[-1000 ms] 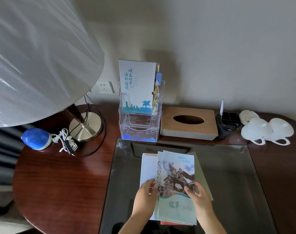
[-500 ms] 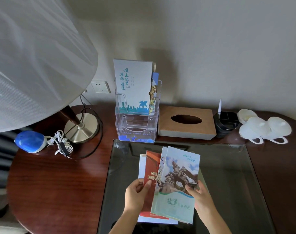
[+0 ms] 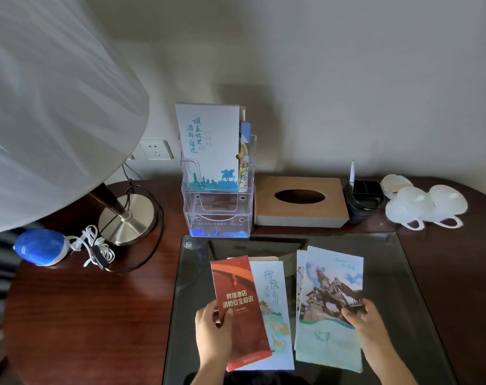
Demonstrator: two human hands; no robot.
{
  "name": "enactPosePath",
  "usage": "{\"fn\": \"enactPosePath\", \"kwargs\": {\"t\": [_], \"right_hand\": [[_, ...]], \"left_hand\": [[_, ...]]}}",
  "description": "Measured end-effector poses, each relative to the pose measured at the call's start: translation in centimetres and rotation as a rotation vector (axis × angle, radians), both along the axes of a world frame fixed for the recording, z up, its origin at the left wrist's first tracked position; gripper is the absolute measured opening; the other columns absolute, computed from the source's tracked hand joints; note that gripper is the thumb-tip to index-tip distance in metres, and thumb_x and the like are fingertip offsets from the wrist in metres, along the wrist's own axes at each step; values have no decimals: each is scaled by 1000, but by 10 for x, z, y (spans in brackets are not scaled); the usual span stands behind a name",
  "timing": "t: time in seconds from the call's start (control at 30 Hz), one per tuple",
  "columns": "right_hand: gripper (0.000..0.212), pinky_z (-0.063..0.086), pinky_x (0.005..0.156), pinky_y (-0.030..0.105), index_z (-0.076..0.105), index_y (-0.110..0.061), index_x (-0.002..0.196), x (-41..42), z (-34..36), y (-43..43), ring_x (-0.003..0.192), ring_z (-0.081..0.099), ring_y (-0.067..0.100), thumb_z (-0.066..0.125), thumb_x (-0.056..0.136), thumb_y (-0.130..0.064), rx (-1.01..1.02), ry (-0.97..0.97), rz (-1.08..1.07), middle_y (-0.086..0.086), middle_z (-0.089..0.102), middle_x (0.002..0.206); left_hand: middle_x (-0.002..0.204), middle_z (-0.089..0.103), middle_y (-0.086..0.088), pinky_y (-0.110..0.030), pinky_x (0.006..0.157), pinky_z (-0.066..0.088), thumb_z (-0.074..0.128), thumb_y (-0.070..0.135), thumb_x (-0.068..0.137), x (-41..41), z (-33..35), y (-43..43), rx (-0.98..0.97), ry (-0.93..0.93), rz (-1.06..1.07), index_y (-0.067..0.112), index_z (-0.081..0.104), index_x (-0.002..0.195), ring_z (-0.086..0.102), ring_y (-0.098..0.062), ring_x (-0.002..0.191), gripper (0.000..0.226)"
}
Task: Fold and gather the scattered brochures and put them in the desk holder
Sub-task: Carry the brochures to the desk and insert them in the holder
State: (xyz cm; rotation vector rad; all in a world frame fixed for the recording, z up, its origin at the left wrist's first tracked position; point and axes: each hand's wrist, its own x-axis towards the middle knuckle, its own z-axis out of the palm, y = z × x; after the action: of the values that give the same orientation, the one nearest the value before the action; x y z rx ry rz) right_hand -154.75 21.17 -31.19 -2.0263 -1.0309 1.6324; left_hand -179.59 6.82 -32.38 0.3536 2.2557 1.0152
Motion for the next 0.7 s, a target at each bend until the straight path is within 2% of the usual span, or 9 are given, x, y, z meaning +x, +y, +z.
{"fn": "enactPosePath", "kwargs": {"t": [0.07, 0.13, 0.2, 0.27, 0.33, 0.4, 0.5, 0.6, 0.7], "right_hand": [[39, 47, 73, 36, 38, -9, 120, 8, -4, 3, 89, 59, 23, 62, 89, -4, 34, -102, 48, 13, 55, 107], [37, 47, 74, 35, 37, -11, 116, 13, -8, 7, 94, 59, 25, 61, 88, -2, 66, -175, 75, 13, 55, 109], [35, 48, 64, 30, 37, -14, 110, 11, -13, 7, 87, 59, 21, 61, 87, -1, 109, -254, 101, 12, 56, 107], [29, 48, 56, 30, 43, -10, 105, 5, -17, 4, 80, 61, 18, 62, 86, -1, 166, -356, 125, 13, 60, 103], [26, 54, 66, 41, 51, -4, 105, -2, -20, 0, 88, 61, 26, 66, 83, -4, 248, -524, 160, 16, 61, 104], [35, 49, 84, 46, 54, -1, 111, -10, -20, -6, 103, 54, 34, 69, 80, -7, 299, -697, 179, 19, 59, 112], [53, 47, 91, 50, 47, 0, 125, -22, -14, -15, 112, 48, 38, 71, 80, -13, 286, -814, 188, 23, 51, 125], [58, 48, 89, 52, 47, 0, 126, -29, -7, -20, 112, 48, 39, 74, 76, -9, 437, -814, 161, 23, 51, 126], [32, 56, 80, 42, 60, -7, 110, -51, -1, -36, 100, 59, 29, 69, 81, -3, 656, -526, 207, 11, 62, 108]], "left_hand": [[104, 51, -2, -28, 79, 41, 70, 10, 82, 6, 0, 0, -4, 45, -40, 14, 62, 120, 54, -8, 82, 38], [107, 51, -4, -34, 87, 46, 70, 5, 81, 11, -1, 0, -16, 78, -82, 12, 59, 125, 57, -19, 89, 45], [112, 54, -8, -40, 96, 44, 70, 4, 80, 14, -2, 1, -64, 117, -101, 14, 58, 128, 54, -27, 102, 50], [116, 57, -7, -39, 97, 41, 71, 7, 79, 15, -2, 1, -109, 145, -90, 19, 58, 126, 50, -27, 110, 50], [116, 57, -7, -36, 94, 43, 72, 7, 79, 16, -2, 2, -98, 123, -64, 18, 58, 125, 52, -25, 109, 49], [116, 56, -6, -34, 90, 46, 72, 8, 79, 16, -2, 3, -81, 94, -56, 15, 58, 125, 56, -23, 105, 48], [116, 55, -6, -30, 85, 46, 72, 8, 80, 16, -1, 3, -81, 84, -63, 15, 58, 125, 59, -21, 101, 47], [113, 55, -5, -31, 87, 47, 73, 7, 78, 15, -1, 4, -80, 78, -66, 15, 59, 123, 59, -21, 99, 47], [107, 55, -2, -31, 85, 47, 75, 6, 76, 13, 0, 6, -75, 76, -53, 15, 61, 118, 59, -19, 93, 45]]}}
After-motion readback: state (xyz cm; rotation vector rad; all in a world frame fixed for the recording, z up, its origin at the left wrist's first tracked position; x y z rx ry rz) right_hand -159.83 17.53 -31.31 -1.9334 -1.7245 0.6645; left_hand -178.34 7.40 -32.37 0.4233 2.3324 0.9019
